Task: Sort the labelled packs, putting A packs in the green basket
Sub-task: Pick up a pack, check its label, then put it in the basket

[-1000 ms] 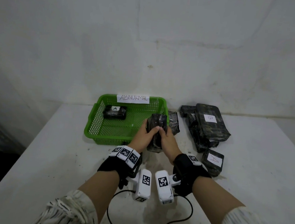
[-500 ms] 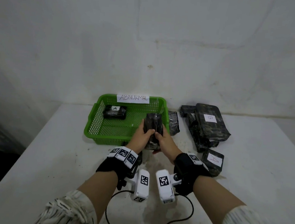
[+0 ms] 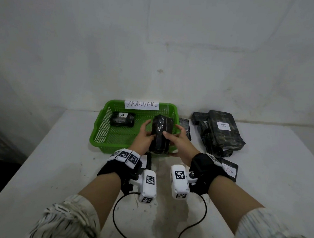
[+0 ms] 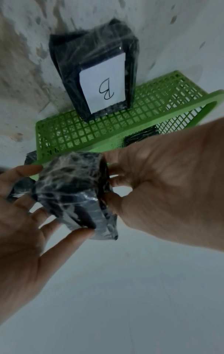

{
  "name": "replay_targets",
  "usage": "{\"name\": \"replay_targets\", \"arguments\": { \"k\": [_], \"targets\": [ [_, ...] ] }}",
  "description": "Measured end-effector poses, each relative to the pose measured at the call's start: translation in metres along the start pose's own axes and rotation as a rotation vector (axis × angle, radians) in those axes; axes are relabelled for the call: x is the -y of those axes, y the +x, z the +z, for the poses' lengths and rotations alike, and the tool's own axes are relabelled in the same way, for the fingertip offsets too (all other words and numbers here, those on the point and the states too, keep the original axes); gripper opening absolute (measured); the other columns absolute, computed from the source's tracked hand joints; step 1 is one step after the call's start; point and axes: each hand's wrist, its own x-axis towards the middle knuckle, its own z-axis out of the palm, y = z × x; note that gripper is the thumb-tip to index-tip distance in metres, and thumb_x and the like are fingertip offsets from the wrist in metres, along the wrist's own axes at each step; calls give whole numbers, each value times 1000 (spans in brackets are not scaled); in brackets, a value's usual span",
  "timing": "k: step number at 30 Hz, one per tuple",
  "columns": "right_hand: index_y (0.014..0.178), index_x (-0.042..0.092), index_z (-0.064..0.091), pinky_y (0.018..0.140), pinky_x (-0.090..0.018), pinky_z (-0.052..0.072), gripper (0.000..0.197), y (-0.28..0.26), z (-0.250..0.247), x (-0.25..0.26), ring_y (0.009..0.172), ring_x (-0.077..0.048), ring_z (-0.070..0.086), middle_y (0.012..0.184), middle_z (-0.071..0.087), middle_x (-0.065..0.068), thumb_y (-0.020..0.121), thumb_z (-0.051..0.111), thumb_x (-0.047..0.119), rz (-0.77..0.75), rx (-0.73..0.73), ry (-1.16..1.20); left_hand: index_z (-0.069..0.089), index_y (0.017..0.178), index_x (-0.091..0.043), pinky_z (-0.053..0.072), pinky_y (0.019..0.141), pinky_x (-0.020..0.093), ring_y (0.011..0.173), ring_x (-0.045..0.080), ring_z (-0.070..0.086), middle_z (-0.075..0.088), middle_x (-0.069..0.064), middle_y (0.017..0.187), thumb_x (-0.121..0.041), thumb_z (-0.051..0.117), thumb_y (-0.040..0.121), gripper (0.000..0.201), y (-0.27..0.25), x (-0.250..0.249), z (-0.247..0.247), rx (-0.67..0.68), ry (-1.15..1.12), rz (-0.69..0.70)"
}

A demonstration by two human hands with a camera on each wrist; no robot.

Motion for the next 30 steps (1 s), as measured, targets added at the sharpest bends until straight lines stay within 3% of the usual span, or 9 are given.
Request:
{"name": "replay_targets", "arguments": {
  "k": [4,6,8,12,17,20,24,27,30],
  "targets": [
    [133,20,38,96,-52,46,50,8,-1,13,118,-22,54,128,57,-4,93,53,45,34,37,56,31,139,-25,51,78,50,113,44,55,51,30,126,11,43,90,63,4,-14,-3,75,-3,-5],
    [131,14,37,100,-52,44,53,15,0,19,118,-22,54,128,56,-5,92,55,45,31,21,123,34,139,-23,53,76,43,112,40,56,53,28,123,10,45,90,60,8,-20,-1,74,0,27],
    [130,10,35,103,-51,43,56,22,2,26,119,-24,55,129,55,-8,91,58,43,21,2,167,37,138,-20,53,75,32,109,33,58,57,23,118,3,47,92,52,12,-25,0,30,27,52],
    [137,10,30,96,-39,49,54,25,10,37,104,-17,60,115,56,-2,97,50,40,-81,-41,126,43,135,-18,46,88,37,116,24,53,52,11,132,-22,43,99,37,12,-39,6,-15,-26,36],
    [141,13,29,108,-43,40,59,26,15,39,127,-22,48,138,46,-7,98,31,54,-157,-70,17,40,138,-17,44,75,28,109,15,50,50,4,135,-35,43,98,44,11,-44,11,-31,-61,30],
    [138,14,33,110,-45,37,52,27,17,37,127,-23,46,138,46,-9,100,30,50,-184,-122,-6,37,137,-16,47,77,32,109,18,51,49,5,135,-38,46,96,48,11,-45,13,-25,-71,6],
    [136,10,32,105,-47,42,46,22,19,40,124,-27,50,131,49,-10,103,31,41,-216,-109,3,33,136,-13,51,75,33,98,18,56,50,13,134,-28,56,92,52,12,-48,14,-40,-79,27],
    [134,10,32,102,-49,45,39,21,18,44,117,-28,54,127,50,-13,104,32,33,-239,-97,11,31,135,-14,51,61,24,88,14,60,51,14,132,-22,58,92,51,13,-46,13,-49,-71,50],
    [135,7,32,98,-44,47,36,20,18,44,109,-25,54,127,50,-17,104,33,26,-255,-97,28,30,134,-14,50,62,24,82,9,59,52,15,130,-24,57,92,51,15,-45,13,-58,-71,55]
  ]
}}
